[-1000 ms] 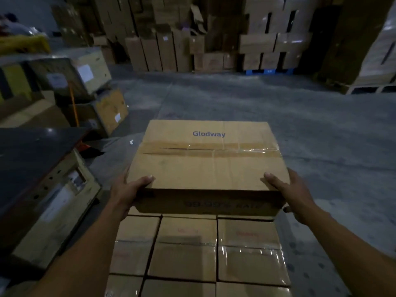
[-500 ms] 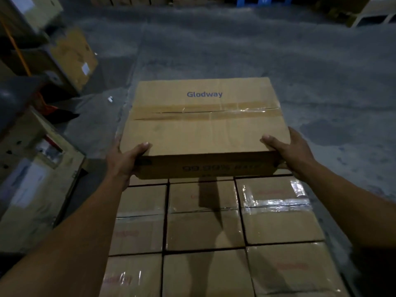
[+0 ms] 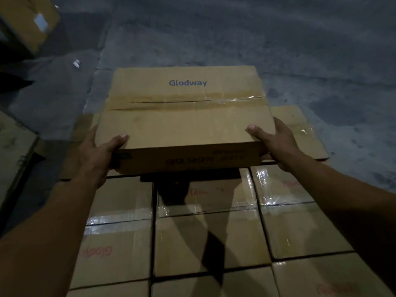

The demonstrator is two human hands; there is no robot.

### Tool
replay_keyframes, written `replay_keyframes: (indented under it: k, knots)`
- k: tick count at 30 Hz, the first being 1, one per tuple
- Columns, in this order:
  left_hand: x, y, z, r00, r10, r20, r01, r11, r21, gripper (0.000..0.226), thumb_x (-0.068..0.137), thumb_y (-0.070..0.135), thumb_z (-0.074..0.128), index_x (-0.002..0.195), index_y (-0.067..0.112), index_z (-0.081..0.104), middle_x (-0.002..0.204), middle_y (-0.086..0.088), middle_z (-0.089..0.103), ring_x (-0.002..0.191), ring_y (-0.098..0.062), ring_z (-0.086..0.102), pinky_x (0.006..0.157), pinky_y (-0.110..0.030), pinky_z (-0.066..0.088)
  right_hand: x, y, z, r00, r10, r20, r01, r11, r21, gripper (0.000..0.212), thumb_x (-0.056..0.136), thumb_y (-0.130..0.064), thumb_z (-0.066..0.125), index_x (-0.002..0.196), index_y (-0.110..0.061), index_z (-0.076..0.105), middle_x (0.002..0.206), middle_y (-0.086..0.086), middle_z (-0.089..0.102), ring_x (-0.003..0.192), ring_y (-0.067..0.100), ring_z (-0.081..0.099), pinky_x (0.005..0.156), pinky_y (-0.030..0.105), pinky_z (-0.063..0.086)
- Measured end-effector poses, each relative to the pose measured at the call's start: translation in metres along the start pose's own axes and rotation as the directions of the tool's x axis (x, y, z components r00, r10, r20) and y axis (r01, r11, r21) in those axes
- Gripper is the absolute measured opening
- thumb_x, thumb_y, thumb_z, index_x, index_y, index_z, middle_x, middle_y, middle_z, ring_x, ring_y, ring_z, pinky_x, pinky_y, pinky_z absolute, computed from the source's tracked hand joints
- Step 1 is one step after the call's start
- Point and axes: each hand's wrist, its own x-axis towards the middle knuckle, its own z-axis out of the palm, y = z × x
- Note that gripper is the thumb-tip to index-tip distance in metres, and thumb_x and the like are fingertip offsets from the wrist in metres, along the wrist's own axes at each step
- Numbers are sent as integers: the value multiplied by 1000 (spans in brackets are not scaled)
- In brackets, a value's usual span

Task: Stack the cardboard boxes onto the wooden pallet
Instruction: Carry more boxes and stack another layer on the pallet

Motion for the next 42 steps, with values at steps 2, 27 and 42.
replay_keyframes:
  k: [2, 27, 42]
  knots:
    - [13, -15, -2, 1000, -15, -7, 15, 1000, 13, 68, 75, 33, 85, 136, 32, 55, 125, -4, 64, 109, -33, 64, 74, -56, 59, 12, 13, 12, 1000, 2, 12, -2, 1000, -15, 51, 78, -44, 82, 121, -31, 59, 117, -4, 68, 104, 23, 68, 72, 53, 61]
    - [47, -44, 1, 990, 0, -141, 36, 968, 249, 83, 76, 42, 83, 144, 17, 42, 135, -8, 57, 119, -30, 56, 96, -47, 50, 44, 53, 58, 994, 9, -106, -35, 970, -242, 94, 64, -74, 73, 140, -22, 51, 132, 3, 63, 120, 28, 60, 103, 49, 49]
    - [-219, 138, 132, 906, 300, 298, -419, 538, 732, 63, 94, 35, 65, 145, 5, 45, 144, -17, 50, 131, -33, 47, 111, -47, 36, -112, -74, -142, 983, -157, -97, 41, 699, -714, 66, 98, -48, 52, 153, -18, 30, 157, 15, 33, 138, 40, 37, 108, 51, 37]
